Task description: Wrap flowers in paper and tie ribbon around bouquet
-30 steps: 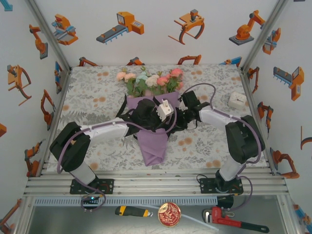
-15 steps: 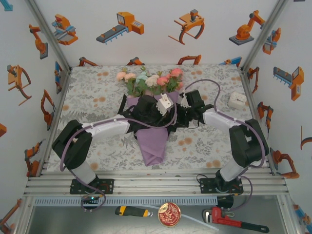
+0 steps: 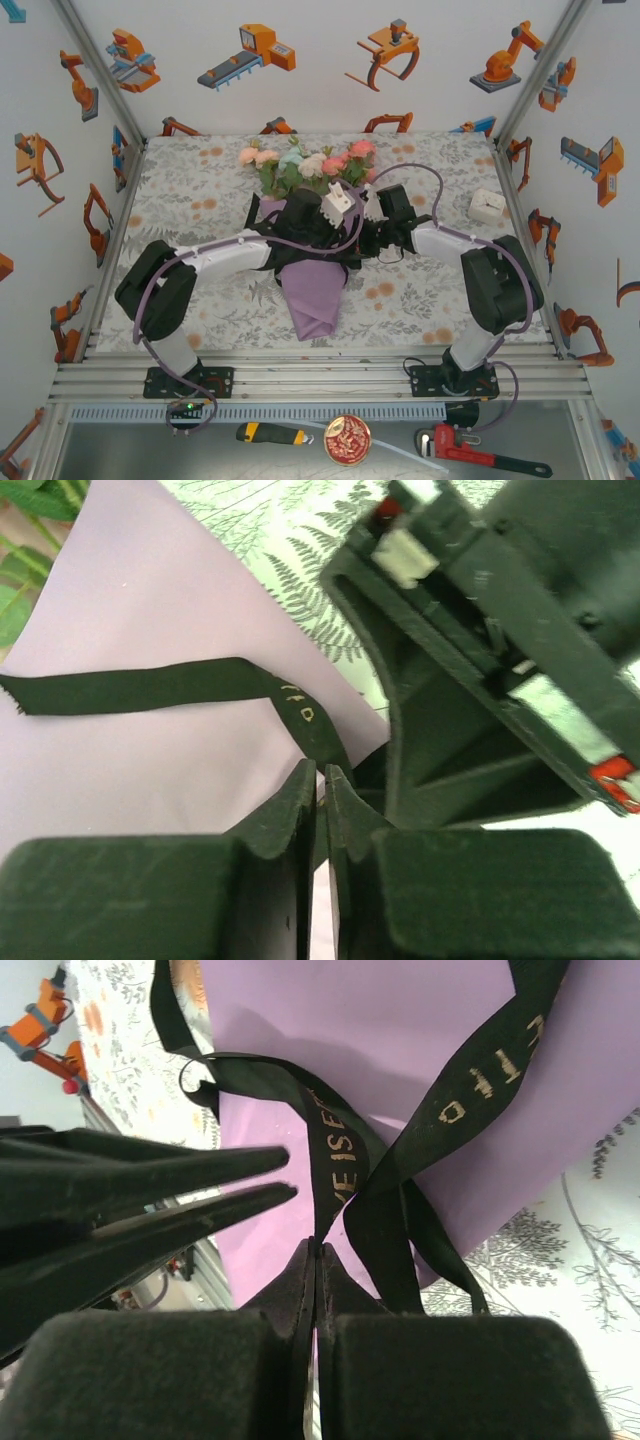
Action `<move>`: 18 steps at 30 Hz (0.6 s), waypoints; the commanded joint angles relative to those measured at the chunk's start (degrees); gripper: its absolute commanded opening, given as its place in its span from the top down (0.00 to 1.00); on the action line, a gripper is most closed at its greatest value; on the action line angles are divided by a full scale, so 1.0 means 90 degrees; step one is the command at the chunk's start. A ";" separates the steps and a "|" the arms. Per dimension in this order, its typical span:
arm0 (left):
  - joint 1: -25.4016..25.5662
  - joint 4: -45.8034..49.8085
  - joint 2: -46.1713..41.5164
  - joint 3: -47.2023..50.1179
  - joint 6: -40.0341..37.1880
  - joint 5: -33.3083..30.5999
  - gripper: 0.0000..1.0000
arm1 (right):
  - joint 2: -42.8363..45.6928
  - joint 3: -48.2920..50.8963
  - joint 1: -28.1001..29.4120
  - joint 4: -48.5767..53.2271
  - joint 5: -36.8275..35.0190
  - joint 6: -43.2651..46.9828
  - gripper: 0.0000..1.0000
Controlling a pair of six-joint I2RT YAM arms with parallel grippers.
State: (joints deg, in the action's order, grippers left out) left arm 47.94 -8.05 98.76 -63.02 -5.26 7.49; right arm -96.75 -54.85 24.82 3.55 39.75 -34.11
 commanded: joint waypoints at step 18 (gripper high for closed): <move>0.0339 -0.0336 -0.1132 0.1920 0.9702 -0.1786 0.79 | 0.0175 -0.0125 -0.0111 -0.0279 -0.0067 -0.0738 1.00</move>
State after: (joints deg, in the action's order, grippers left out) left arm 49.91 -6.39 86.85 -45.41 68.05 -8.56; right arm -96.73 -54.85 24.40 2.33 39.77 -39.38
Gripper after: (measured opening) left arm 0.208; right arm 0.003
